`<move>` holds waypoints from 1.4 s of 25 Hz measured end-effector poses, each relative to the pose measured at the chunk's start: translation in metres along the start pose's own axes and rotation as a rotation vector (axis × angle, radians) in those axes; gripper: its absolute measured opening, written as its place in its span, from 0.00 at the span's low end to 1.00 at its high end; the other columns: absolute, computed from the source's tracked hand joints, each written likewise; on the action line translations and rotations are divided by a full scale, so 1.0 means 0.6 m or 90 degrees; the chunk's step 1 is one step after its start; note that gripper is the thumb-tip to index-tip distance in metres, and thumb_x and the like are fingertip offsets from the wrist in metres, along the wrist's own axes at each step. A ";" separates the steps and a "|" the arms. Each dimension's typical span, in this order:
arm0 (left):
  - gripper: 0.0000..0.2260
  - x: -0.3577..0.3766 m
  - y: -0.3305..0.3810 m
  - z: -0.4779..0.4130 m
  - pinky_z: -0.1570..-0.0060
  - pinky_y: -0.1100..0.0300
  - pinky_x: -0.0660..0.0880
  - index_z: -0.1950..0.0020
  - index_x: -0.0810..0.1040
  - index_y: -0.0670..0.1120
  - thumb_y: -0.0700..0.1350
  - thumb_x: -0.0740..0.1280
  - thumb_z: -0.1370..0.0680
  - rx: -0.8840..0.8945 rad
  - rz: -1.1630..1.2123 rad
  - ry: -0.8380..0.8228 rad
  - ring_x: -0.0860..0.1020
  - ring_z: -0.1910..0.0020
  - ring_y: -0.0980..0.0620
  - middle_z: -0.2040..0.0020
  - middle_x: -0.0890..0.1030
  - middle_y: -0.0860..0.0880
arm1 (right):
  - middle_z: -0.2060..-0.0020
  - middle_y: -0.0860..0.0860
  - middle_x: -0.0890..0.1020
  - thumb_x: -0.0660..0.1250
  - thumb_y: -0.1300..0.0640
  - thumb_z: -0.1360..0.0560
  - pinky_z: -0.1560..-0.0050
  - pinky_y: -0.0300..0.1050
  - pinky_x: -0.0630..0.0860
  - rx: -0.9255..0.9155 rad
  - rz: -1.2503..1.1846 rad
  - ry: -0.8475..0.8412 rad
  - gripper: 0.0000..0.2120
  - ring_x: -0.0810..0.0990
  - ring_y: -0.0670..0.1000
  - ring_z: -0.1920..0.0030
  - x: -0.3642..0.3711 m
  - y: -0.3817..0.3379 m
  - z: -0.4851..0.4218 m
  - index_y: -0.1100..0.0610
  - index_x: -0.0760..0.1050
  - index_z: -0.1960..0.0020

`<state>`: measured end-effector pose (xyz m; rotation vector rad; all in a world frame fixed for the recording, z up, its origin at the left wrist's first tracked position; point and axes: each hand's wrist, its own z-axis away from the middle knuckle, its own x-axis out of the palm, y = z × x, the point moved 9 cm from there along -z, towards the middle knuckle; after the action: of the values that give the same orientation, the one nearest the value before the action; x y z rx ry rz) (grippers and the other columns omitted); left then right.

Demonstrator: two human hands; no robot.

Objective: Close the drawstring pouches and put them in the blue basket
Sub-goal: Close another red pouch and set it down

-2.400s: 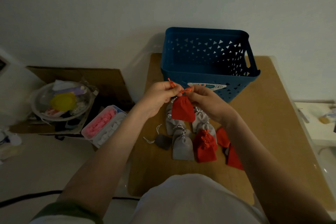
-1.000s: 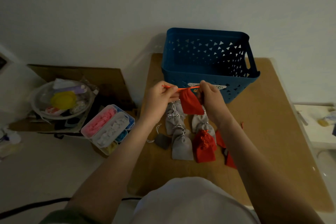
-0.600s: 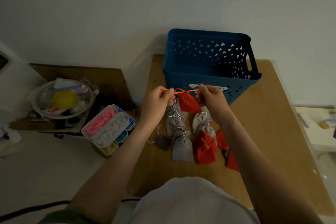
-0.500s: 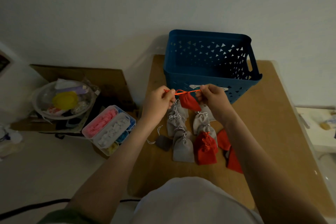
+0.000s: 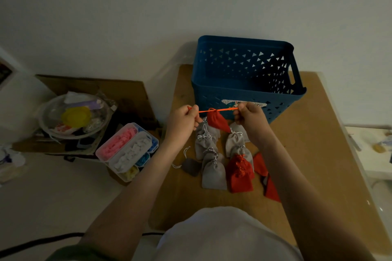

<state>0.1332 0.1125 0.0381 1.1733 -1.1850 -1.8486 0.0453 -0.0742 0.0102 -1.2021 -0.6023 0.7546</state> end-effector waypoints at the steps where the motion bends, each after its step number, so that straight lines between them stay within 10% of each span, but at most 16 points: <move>1: 0.14 -0.001 -0.003 0.001 0.67 0.65 0.73 0.63 0.74 0.45 0.46 0.59 0.18 -0.009 0.015 0.000 0.75 0.69 0.56 0.66 0.79 0.50 | 0.67 0.52 0.72 0.52 0.64 0.17 0.67 0.38 0.69 0.003 -0.005 0.006 0.14 0.70 0.47 0.67 -0.002 0.002 0.000 0.58 0.68 0.60; 8: 0.12 0.007 -0.027 0.015 0.55 0.57 0.78 0.61 0.76 0.46 0.45 0.61 0.19 -0.096 0.205 0.027 0.77 0.65 0.57 0.65 0.78 0.51 | 0.66 0.53 0.73 0.53 0.62 0.17 0.69 0.38 0.69 0.053 -0.096 0.044 0.13 0.69 0.47 0.68 -0.013 0.030 0.002 0.59 0.70 0.58; 14: 0.15 0.018 0.028 0.020 0.67 0.66 0.69 0.63 0.74 0.45 0.49 0.58 0.19 0.064 -0.123 -0.087 0.72 0.72 0.60 0.69 0.74 0.49 | 0.70 0.50 0.78 0.48 0.60 0.17 0.80 0.33 0.61 0.068 -0.412 -0.148 0.13 0.65 0.43 0.77 0.021 -0.021 0.011 0.59 0.67 0.56; 20: 0.15 0.040 0.083 0.019 0.61 0.55 0.71 0.60 0.76 0.44 0.51 0.61 0.20 0.133 -0.198 -0.178 0.75 0.66 0.53 0.66 0.77 0.47 | 0.70 0.52 0.72 0.63 0.56 0.22 0.71 0.38 0.64 -0.043 0.082 -0.348 0.10 0.68 0.46 0.71 0.084 -0.051 0.054 0.63 0.74 0.49; 28: 0.02 0.017 0.103 0.001 0.53 0.51 0.75 0.56 0.75 0.52 0.48 0.68 0.25 0.186 -0.016 -0.133 0.79 0.63 0.54 0.64 0.81 0.52 | 0.72 0.50 0.74 0.63 0.61 0.22 0.69 0.35 0.64 -0.029 0.048 -0.413 0.09 0.69 0.45 0.71 0.112 -0.056 0.071 0.59 0.72 0.61; 35: 0.06 0.018 0.093 0.021 0.57 0.75 0.68 0.50 0.80 0.44 0.43 0.64 0.20 0.244 -0.095 -0.049 0.75 0.60 0.66 0.56 0.80 0.52 | 0.71 0.50 0.76 0.64 0.63 0.23 0.69 0.34 0.67 -0.056 -0.084 -0.334 0.06 0.72 0.45 0.71 0.094 -0.065 0.053 0.58 0.76 0.59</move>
<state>0.1198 0.0858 0.0881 1.4412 -1.5848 -1.8379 0.0638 -0.0179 0.0574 -1.0312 -1.1459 0.9438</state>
